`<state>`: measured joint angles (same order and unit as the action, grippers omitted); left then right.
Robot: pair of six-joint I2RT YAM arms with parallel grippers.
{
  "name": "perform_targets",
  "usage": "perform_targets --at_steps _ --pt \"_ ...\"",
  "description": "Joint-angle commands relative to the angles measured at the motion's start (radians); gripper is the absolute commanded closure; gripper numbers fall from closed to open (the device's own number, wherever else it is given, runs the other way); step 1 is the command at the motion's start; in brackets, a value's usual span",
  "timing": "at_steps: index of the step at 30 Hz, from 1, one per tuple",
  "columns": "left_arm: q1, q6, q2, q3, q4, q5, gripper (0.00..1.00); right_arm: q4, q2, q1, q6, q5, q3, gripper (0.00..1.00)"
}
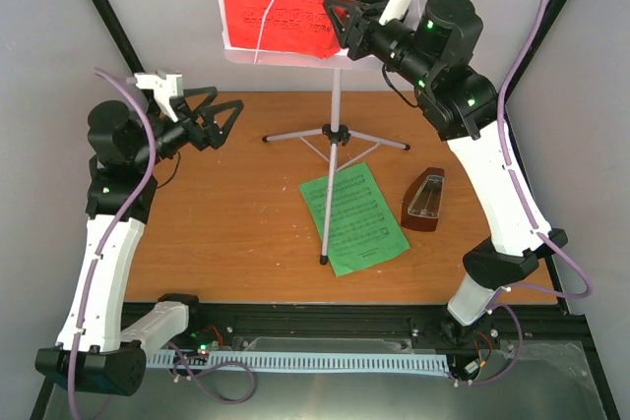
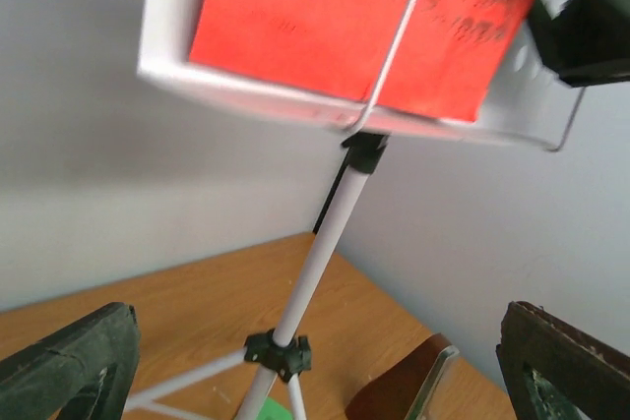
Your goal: Pack up the instrument practice props
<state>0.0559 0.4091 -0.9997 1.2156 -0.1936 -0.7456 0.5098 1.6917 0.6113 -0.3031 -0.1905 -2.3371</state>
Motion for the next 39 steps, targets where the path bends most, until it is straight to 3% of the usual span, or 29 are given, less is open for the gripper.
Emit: perform_targets --at_steps 1,8,15,23,29,39 --pt "-0.004 0.025 -0.022 0.086 0.051 -0.048 0.0 -0.037 0.026 0.004 0.014 0.015 -0.024 0.67" --pt "-0.004 0.085 -0.106 0.253 0.108 -0.128 0.11 -0.054 0.027 0.004 0.019 0.026 -0.018 0.97" --pt "0.028 0.13 -0.269 0.508 0.088 -0.163 0.36 -0.08 0.011 0.004 0.027 0.037 0.016 0.97" --pt "0.133 0.051 -0.5 0.893 -0.105 -0.088 0.53 -0.086 0.0 0.003 0.036 0.041 0.021 0.97" --pt "0.158 0.052 -0.608 1.025 -0.14 -0.082 0.6 -0.081 -0.005 0.004 0.046 0.048 0.021 0.97" --pt "0.193 0.059 -0.67 1.067 -0.134 -0.087 0.69 -0.076 -0.007 0.004 0.058 0.053 0.022 0.97"
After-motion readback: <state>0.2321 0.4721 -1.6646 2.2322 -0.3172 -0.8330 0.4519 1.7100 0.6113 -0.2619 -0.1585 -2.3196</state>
